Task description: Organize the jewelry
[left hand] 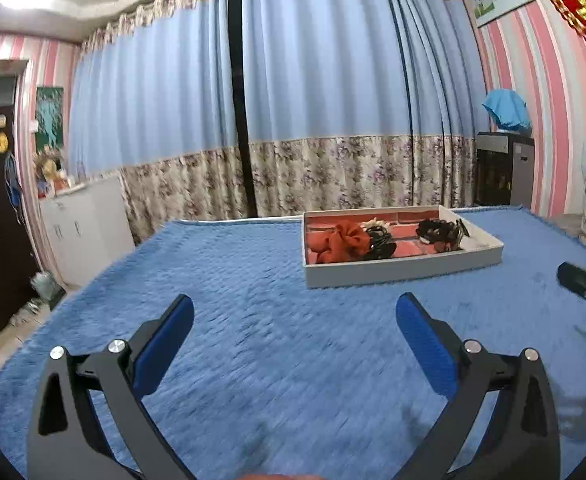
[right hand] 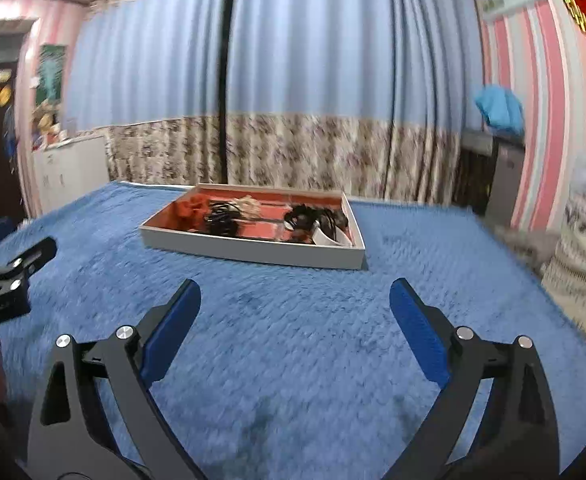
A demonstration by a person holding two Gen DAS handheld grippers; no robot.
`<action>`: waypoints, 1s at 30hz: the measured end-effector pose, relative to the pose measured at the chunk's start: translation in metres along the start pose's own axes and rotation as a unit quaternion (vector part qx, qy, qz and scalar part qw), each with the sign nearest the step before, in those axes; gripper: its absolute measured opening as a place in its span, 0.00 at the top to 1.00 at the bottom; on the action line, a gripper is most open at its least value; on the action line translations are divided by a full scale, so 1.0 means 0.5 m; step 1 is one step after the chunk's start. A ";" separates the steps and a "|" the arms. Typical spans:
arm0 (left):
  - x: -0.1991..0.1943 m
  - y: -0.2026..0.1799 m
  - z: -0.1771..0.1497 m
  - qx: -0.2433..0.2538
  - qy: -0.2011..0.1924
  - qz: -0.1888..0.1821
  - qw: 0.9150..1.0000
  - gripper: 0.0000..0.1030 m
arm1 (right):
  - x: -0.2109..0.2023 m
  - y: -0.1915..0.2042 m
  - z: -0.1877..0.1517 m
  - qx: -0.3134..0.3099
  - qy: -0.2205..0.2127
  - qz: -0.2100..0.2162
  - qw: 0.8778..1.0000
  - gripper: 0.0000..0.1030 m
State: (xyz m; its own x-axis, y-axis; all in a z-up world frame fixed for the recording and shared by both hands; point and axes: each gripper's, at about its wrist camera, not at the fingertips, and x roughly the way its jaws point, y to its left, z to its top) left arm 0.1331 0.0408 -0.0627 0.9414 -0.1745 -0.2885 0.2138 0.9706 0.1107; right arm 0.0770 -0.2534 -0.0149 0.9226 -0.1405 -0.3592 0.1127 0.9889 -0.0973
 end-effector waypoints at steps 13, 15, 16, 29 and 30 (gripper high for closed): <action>-0.042 -0.001 -0.011 -0.005 -0.043 0.004 0.999 0.04 | -0.018 -0.023 -0.031 0.027 -0.010 0.002 1.000 0.06; -0.031 -0.003 -0.014 -0.003 -0.028 0.002 1.000 0.04 | -0.016 -0.020 -0.032 0.024 -0.007 0.006 1.000 0.05; -0.021 -0.002 -0.014 -0.005 -0.019 0.000 1.000 0.04 | -0.014 -0.021 -0.032 0.022 -0.004 0.007 1.000 0.05; -0.012 0.025 -0.019 -0.038 -0.016 -0.003 0.999 0.04 | -0.030 -0.033 -0.033 0.045 -0.027 -0.003 0.999 0.05; -0.011 0.025 -0.019 -0.038 -0.016 -0.005 0.999 0.04 | -0.030 -0.031 -0.033 0.043 -0.026 -0.003 0.999 0.05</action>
State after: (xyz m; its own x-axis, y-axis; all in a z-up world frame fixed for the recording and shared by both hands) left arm 0.1281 0.0553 -0.0689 0.9477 -0.1874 -0.2585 0.2031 0.9785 0.0353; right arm 0.0554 -0.2674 -0.0234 0.9393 -0.1467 -0.3103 0.1480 0.9888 -0.0194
